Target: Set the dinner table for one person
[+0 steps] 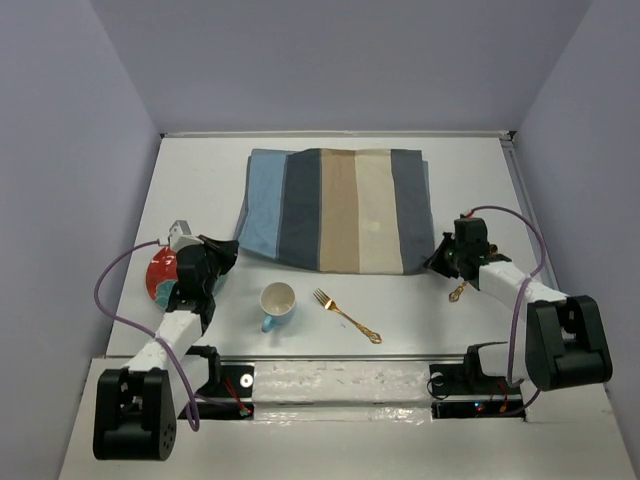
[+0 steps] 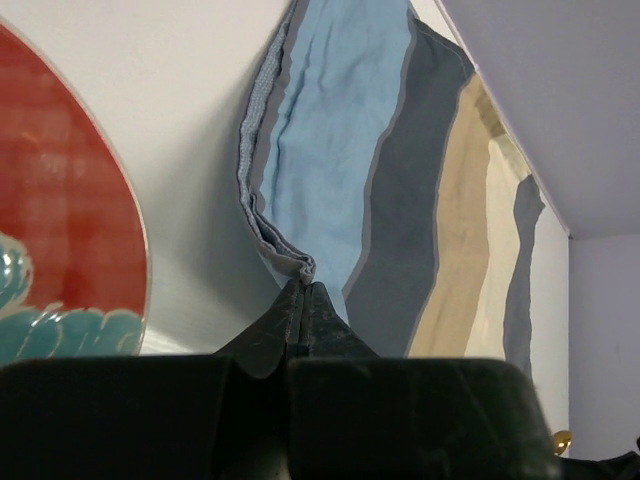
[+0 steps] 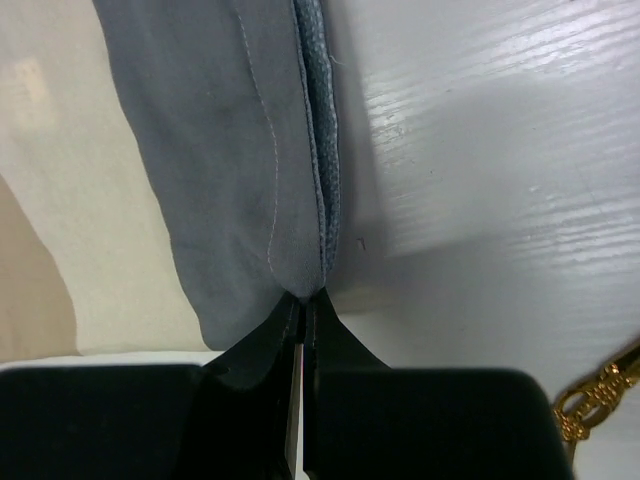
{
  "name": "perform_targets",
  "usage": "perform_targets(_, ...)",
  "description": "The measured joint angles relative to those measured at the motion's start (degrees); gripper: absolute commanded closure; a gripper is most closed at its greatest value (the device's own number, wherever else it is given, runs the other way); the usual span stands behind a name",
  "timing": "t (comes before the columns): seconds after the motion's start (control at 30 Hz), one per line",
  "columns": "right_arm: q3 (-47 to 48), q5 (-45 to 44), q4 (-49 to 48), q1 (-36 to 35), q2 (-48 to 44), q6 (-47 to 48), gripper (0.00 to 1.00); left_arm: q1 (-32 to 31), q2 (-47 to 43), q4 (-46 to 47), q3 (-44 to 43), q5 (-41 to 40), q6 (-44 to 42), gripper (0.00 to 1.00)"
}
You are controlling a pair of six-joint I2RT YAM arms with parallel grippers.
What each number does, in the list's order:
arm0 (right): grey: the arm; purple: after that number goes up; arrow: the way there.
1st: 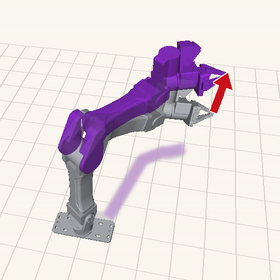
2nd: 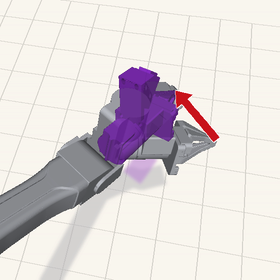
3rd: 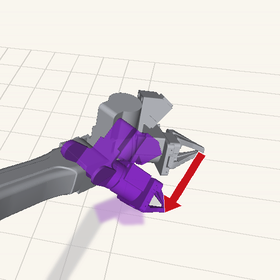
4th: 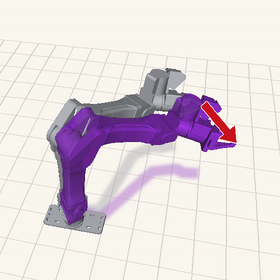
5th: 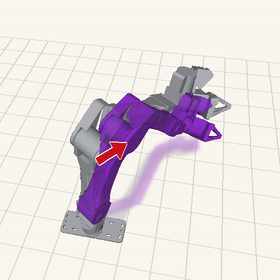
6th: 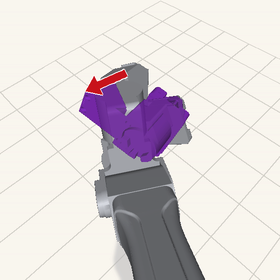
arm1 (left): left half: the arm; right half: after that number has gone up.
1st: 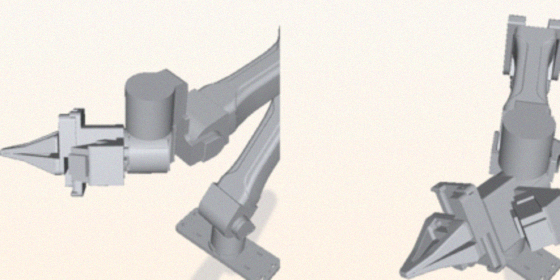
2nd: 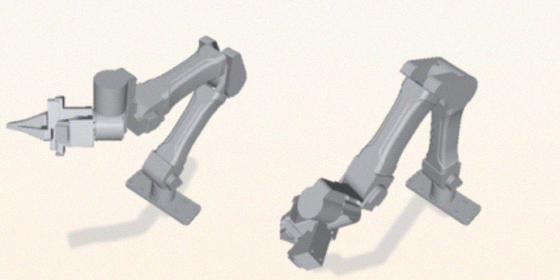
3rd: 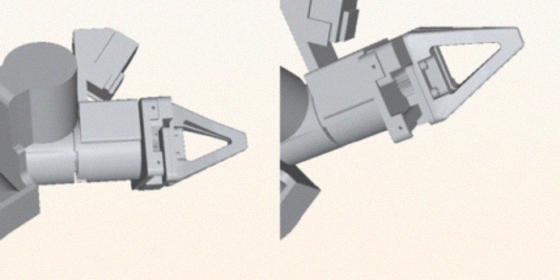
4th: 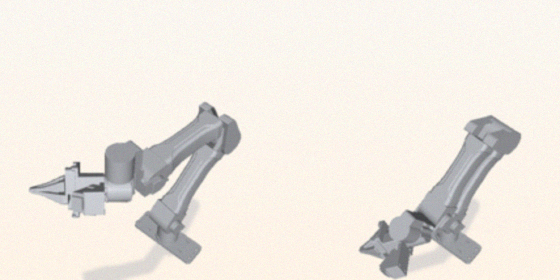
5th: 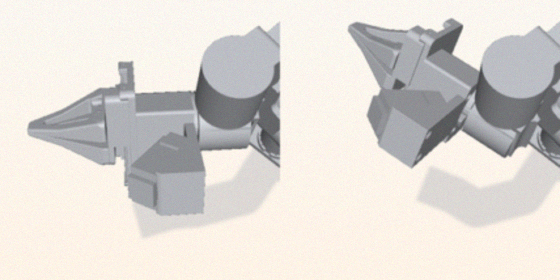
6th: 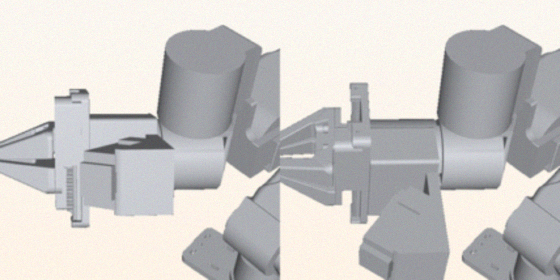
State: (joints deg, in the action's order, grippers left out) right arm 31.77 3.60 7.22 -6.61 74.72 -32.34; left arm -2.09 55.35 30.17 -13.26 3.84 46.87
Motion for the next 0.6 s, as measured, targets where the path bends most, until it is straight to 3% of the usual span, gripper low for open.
perform_targets(0.3,-3.6,-3.5,2.0,1.0,-14.2,-2.4,1.00,0.0,-5.1,-4.8,2.9,-0.8,-1.4,1.00)
perform_targets(0.53,-5.1,-5.2,3.1,1.0,-15.4,-3.9,0.97,0.0,-6.4,-5.3,4.9,-0.2,-2.4,0.99)
perform_targets(0.6,-5.8,-5.4,3.9,1.0,-15.3,-4.2,0.94,0.0,-6.4,-5.4,5.3,0.1,-2.5,0.93)
